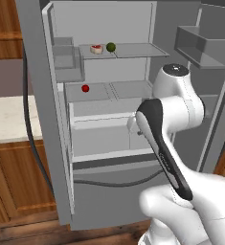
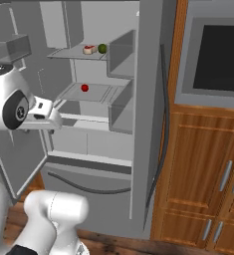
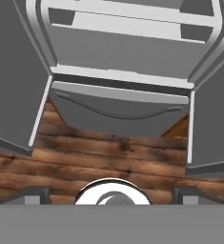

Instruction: Open the fridge, remove the apple, lime, and steak, and place them on any counter.

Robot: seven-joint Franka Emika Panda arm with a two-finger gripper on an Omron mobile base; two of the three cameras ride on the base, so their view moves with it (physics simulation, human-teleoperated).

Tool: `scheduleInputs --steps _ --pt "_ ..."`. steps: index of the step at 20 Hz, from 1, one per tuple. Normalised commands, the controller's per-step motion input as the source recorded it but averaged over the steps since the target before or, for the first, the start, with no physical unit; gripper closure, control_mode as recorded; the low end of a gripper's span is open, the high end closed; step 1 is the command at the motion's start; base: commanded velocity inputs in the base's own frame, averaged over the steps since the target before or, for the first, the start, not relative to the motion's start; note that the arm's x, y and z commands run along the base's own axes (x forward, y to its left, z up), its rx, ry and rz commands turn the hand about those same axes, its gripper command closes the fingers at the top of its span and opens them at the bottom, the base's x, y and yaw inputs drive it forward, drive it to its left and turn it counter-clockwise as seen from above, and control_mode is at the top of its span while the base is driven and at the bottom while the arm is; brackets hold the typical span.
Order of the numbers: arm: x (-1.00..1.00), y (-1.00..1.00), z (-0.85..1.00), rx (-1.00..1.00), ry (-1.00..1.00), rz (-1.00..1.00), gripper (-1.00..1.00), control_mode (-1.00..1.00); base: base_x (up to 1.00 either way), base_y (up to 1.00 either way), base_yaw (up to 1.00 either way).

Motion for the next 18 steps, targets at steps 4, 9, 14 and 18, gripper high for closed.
scheduleInputs --steps 4,9,14,18 --pt "0.0 0.0 0.0 0.0 0.0 0.0 -1.0 1.0 0.57 0.16 -0.15" --pt "0.0 0.0 0.0 0.0 0.0 0.0 -1.0 1.0 1.0 0.38 -0.17" --pt "0.0 0.0 0.0 0.0 0.0 0.0 -1.0 1.0 1.0 0.58 -0.13" --pt "0.16 0.0 0.11 0.01 0.01 0.0 -1.0 -1.0 0.75 0.23 -0.08"
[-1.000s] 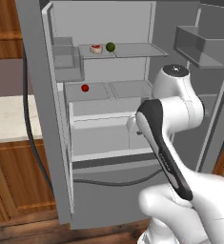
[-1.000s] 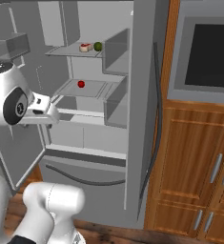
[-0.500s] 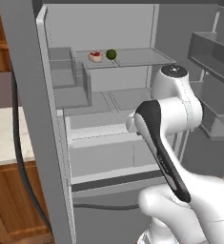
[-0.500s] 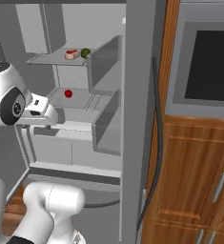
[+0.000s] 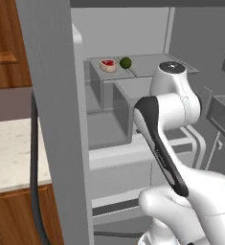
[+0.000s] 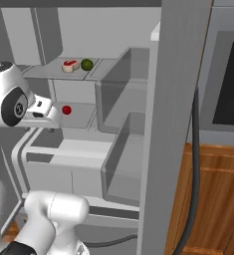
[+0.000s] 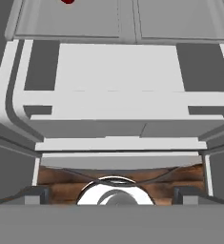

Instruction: Open the fridge, remove the apple, lime, and steak, and place them on any counter.

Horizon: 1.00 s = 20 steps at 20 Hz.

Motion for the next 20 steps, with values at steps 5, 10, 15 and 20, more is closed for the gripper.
scheduleInputs --steps 5,10,15,20 --pt "0.01 -0.12 0.92 0.14 -0.19 0.01 -1.0 -1.0 0.0 0.0 0.0" --pt "0.33 -0.03 0.83 0.1 -0.24 0.03 -1.0 -1.0 0.0 0.0 0.0" --pt "1.0 0.14 0.24 0.0 -0.11 0.0 -1.0 -1.0 0.0 0.0 0.0" --pt "0.82 0.33 0.09 0.0 -0.17 0.05 -1.0 -1.0 0.0 0.0 0.0"
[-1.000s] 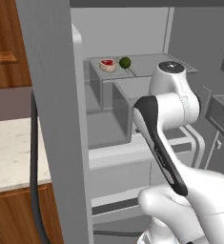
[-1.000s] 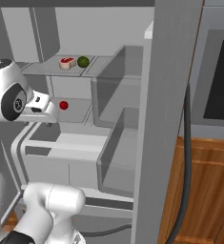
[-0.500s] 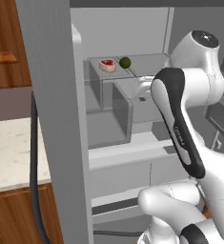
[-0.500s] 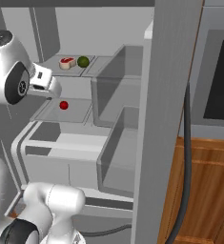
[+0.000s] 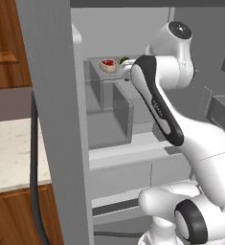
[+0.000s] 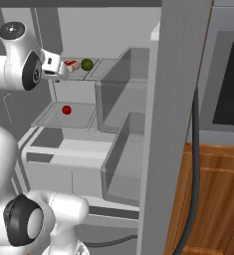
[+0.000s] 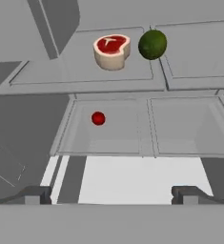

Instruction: Open the fridge, remove the apple, lime, and steak, and place them on any counter.

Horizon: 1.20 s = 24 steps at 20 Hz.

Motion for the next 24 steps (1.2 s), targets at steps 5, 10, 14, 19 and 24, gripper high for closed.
scheduleInputs --steps 5,10,14,19,24 --pt "0.69 0.28 0.01 0.0 -0.18 0.07 -1.0 -1.0 0.0 0.0 0.0" --pt "0.69 0.12 0.0 0.0 -0.13 0.03 -1.0 -1.0 0.0 0.0 0.0" --pt "0.5 0.0 0.01 -0.01 -0.01 0.0 -1.0 -1.0 0.0 0.0 0.0" --pt "0.54 0.0 0.0 0.0 0.03 -0.01 -1.0 -1.0 0.0 0.0 0.0" --pt "0.48 0.0 0.0 0.0 0.09 -0.04 -1.0 -1.0 0.0 0.0 0.0"
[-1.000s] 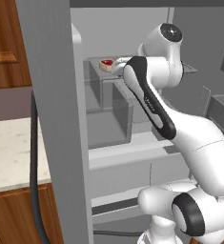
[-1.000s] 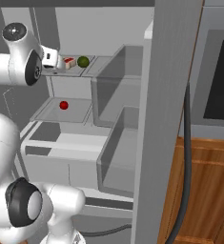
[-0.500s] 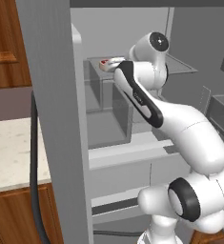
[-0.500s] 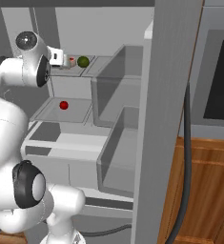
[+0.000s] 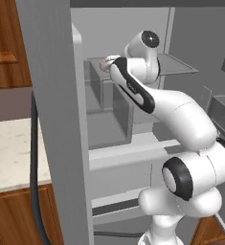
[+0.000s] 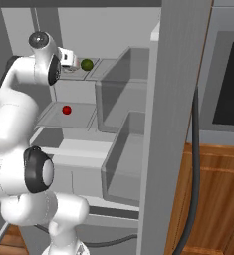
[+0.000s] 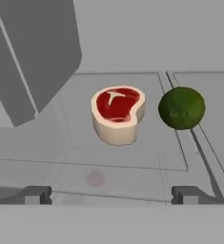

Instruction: Open the fridge, remove the apple, lime, and steak, and place them on any counter.

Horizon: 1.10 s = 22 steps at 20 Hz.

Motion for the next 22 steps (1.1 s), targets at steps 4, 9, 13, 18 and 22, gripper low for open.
scheduleInputs --steps 4,9,13,18,22 --pt "0.47 0.0 -0.02 0.0 0.12 -0.04 -1.0 -1.0 0.0 0.0 0.0" --pt "0.33 0.1 -0.17 0.0 0.07 -0.02 -1.0 -1.0 0.0 0.0 0.0" --pt "0.34 0.19 -0.27 0.0 0.04 0.0 -1.0 -1.0 0.0 0.0 0.0" --pt "0.55 0.06 -0.15 0.0 0.02 0.0 -1.0 -1.0 0.0 0.0 0.0" --pt "0.59 0.0 -0.04 0.0 0.0 0.0 -1.0 -1.0 0.0 0.0 0.0"
